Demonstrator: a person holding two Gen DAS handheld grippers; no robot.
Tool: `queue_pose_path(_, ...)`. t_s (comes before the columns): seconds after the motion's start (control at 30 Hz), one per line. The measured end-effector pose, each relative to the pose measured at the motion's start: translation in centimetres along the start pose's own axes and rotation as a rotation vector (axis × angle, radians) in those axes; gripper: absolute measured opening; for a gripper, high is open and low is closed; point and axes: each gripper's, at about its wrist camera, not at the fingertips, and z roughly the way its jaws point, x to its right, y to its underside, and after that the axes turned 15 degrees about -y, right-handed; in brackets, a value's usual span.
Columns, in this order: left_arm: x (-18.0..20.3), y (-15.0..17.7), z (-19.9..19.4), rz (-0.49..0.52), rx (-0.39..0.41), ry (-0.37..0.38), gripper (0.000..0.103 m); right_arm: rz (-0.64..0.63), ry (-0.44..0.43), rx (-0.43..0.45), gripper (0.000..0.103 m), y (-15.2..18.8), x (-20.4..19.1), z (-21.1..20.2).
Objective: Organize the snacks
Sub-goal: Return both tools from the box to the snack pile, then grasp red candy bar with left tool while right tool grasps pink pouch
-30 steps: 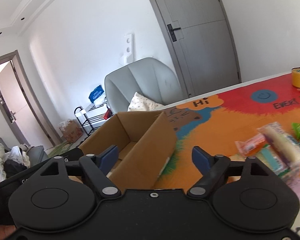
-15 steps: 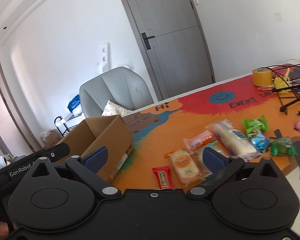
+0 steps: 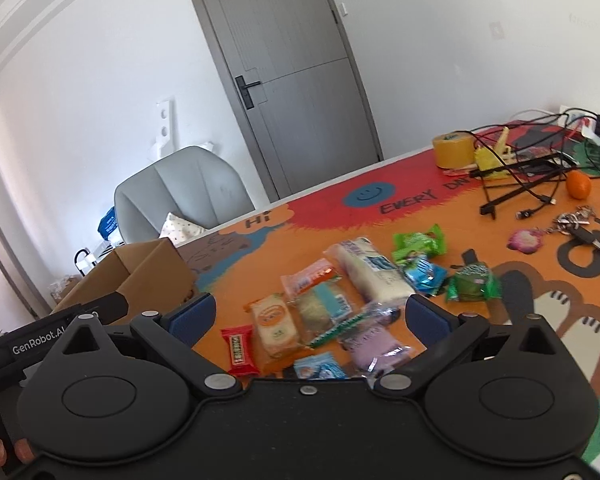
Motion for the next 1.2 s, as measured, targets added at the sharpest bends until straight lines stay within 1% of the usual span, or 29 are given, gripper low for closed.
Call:
queue_pose_path(0.13, 1.3, 0.7, -0.2, 0.019, -0.009, 0.013, 0.098, 0.012, 0.020, 0.003, 0.103, 0.3, 1.2, -0.6)
queue_pose_path(0.23, 2.1, 1.1, -0.1, 0.033, -0.020, 0.039, 0.098, 0.029, 0.034, 0.004, 0.102, 0.5, 2.2, -0.9)
queue_pose_path(0.33, 2.9, 1.4, 0.2, 0.038, -0.025, 0.038, 0.098, 0.034, 0.043, -0.003, 0.101, 1.0, 2.7, -0.8)
queue_pose_path(0.37, 3.0, 1.6, 0.3, 0.039, -0.027, 0.039, 0.098, 0.034, 0.042, -0.006, 0.100, 1.1, 2.9, -0.8)
queue_pose_path(0.4, 3.1, 1.7, 0.5, 0.038, -0.031, 0.043, 0.097, 0.034, 0.041, -0.008, 0.095, 1.2, 3.0, -0.7)
queue_pose_path(0.43, 3.2, 1.8, 0.7, 0.037, -0.034, 0.049, 0.096, 0.033, 0.040, -0.013, 0.093, 1.4, 3.0, -0.6)
queue_pose_path(0.5, 3.5, 2.1, 1.2, 0.039, -0.051, 0.061, 0.095, 0.039, 0.035, -0.030, 0.085, 1.6, 3.3, -0.2)
queue_pose_path(0.53, 3.6, 2.2, 1.4, 0.040, -0.060, 0.065, 0.094, 0.044, 0.033, -0.037, 0.083, 1.8, 3.5, 0.1)
queue_pose_path(0.57, 3.8, 2.4, 1.6, 0.042, -0.063, 0.068, 0.093, 0.050, 0.034, -0.043, 0.078, 1.9, 3.7, 0.3)
queue_pose_path(0.63, 4.1, 2.7, 2.1, 0.051, -0.067, 0.064, 0.086, 0.058, 0.038, -0.058, 0.073, 2.1, 4.1, 0.9)
queue_pose_path(0.67, 4.2, 2.8, 2.4, 0.052, -0.074, 0.063, 0.084, 0.060, 0.039, -0.063, 0.070, 2.2, 4.2, 1.1)
queue_pose_path(0.7, 4.4, 2.9, 2.8, 0.049, -0.086, 0.063, 0.080, 0.062, 0.041, -0.069, 0.067, 2.2, 4.4, 1.4)
queue_pose_path(0.8, 4.6, 3.2, 4.0, 0.038, -0.132, 0.069, 0.070, 0.066, 0.054, -0.084, 0.066, 2.3, 4.8, 2.1)
queue_pose_path(1.03, 5.0, 3.9, 6.5, 0.034, -0.188, 0.064, 0.054, 0.064, 0.071, -0.107, 0.066, 2.2, 5.5, 3.8)
queue_pose_path(1.2, 5.6, 4.3, 7.5, 0.042, -0.212, 0.071, 0.052, 0.057, 0.082, -0.125, 0.065, 2.2, 5.6, 5.2)
